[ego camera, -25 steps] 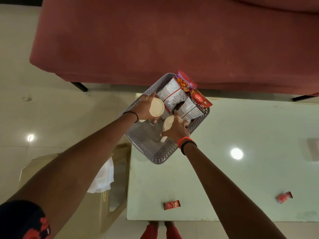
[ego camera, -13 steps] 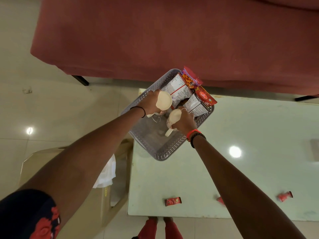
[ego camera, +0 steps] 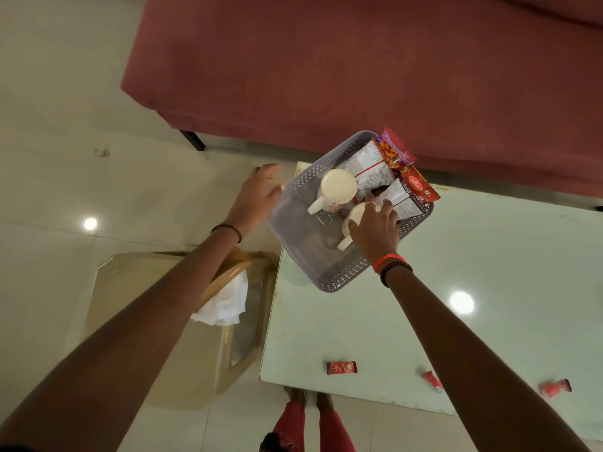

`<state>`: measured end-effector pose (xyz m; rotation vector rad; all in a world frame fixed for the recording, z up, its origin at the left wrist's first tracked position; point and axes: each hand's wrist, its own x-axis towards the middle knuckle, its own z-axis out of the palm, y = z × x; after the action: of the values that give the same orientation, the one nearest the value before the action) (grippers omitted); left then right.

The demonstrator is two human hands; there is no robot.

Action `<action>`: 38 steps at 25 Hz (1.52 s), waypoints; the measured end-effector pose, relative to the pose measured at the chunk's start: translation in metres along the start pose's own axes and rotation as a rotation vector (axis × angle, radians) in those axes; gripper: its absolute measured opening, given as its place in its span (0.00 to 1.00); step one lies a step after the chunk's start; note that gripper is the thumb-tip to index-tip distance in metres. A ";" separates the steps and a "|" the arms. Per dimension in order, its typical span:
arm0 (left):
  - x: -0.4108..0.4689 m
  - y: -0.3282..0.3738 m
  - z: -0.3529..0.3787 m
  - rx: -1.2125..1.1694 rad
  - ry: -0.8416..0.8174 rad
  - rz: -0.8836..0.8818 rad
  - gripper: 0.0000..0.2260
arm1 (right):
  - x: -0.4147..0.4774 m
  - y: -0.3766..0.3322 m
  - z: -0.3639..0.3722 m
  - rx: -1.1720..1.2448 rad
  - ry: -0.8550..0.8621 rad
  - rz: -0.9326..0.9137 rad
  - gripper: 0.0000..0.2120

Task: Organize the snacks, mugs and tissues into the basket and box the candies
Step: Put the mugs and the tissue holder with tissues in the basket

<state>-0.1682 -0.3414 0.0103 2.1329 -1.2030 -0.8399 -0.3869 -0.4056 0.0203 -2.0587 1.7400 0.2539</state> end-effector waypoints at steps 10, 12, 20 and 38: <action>-0.170 -0.101 -0.061 0.080 -0.075 -0.346 0.38 | -0.088 -0.092 0.071 0.150 -0.350 -0.724 0.30; -0.182 -0.110 -0.051 0.164 -0.148 -0.378 0.47 | -0.091 -0.109 0.085 0.067 -0.427 -0.766 0.36; -0.186 -0.130 -0.032 0.194 -0.013 -0.418 0.28 | -0.086 -0.150 0.109 -0.163 -0.323 -0.863 0.30; -0.113 -0.042 -0.067 0.227 -0.173 0.069 0.19 | -0.083 -0.072 0.020 0.042 -0.064 -0.705 0.21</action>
<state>-0.1423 -0.2135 0.0526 2.2166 -1.5154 -0.9106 -0.3304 -0.3138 0.0511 -2.4427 0.8827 0.0583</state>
